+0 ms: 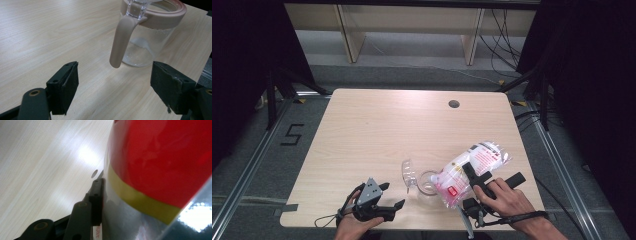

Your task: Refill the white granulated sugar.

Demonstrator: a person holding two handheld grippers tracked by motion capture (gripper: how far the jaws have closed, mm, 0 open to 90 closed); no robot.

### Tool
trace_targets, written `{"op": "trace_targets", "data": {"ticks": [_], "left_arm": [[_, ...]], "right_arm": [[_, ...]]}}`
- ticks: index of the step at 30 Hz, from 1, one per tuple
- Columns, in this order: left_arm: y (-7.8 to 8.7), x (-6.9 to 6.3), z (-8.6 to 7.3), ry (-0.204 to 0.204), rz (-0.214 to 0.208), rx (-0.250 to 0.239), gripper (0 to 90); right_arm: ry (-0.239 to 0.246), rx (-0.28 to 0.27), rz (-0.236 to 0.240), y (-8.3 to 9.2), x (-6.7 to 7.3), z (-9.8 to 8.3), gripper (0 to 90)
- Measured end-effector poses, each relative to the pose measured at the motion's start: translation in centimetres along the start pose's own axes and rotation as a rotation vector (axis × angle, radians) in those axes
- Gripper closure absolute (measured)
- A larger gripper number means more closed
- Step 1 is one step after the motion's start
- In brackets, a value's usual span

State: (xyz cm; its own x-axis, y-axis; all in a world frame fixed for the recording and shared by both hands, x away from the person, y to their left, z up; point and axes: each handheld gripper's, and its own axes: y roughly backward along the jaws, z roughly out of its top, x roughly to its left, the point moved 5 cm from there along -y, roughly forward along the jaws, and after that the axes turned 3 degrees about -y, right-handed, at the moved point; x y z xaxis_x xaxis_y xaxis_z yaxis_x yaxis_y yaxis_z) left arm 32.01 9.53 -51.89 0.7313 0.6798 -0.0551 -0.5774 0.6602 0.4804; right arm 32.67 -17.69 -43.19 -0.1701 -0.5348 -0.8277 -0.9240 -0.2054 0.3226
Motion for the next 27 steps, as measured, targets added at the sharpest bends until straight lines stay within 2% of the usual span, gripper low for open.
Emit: {"op": "trace_targets", "data": {"ticks": [2,4,5,8,9,13,15,16,18,19,21,24,25,27], "left_arm": [[-0.1,-0.01,0.06,0.012,-0.003,-0.01,22.3],[0.07,0.09,-0.04,-0.006,0.002,0.007,22.3],[-0.01,-0.01,0.0,0.004,-0.002,-0.003,22.3],[0.02,0.07,-0.01,-0.007,0.001,0.005,22.3],[-0.01,-0.02,-0.01,0.004,-0.001,0.0,22.3],[-0.07,0.04,0.03,0.005,0.002,-0.004,22.3],[-0.07,0.05,0.03,-0.007,-0.004,-0.007,22.3],[-0.05,-0.05,0.02,0.006,-0.002,-0.005,22.3],[0.03,0.08,0.01,-0.009,0.001,0.005,22.3],[-0.05,-0.02,0.02,0.006,0.0,-0.003,22.3],[0.05,0.07,-0.04,-0.008,0.001,0.008,22.3],[0.04,0.06,-0.02,-0.005,0.002,0.006,22.3],[0.05,0.06,-0.04,-0.008,0.001,0.007,22.3],[0.02,0.03,0.02,-0.002,0.001,0.002,22.4]], "right_arm": [[0.004,0.001,-0.001,0.03,-0.03,0.0,66.1],[0.005,0.002,-0.002,0.06,-0.06,0.02,66.1],[0.008,-0.001,-0.005,0.08,-0.08,0.05,66.2],[0.014,-0.002,-0.004,0.04,-0.04,0.14,66.3],[0.013,0.002,-0.002,0.01,-0.01,0.16,66.3],[0.016,0.001,-0.006,0.03,-0.01,0.12,66.6],[0.016,0.005,-0.002,0.03,0.03,0.1,66.7],[0.019,0.004,-0.004,0.04,0.07,0.09,66.7],[0.023,0.005,-0.004,0.04,0.13,0.08,66.8],[0.021,0.005,0.019,0.02,0.19,0.09,66.9],[0.026,0.007,-0.002,0.04,0.17,0.09,66.9],[0.033,0.007,-0.002,0.05,0.09,0.09,67.0],[0.033,0.007,0.016,0.03,0.09,0.1,67.1],[0.041,0.011,-0.002,0.05,-0.02,0.1,67.1]]}}
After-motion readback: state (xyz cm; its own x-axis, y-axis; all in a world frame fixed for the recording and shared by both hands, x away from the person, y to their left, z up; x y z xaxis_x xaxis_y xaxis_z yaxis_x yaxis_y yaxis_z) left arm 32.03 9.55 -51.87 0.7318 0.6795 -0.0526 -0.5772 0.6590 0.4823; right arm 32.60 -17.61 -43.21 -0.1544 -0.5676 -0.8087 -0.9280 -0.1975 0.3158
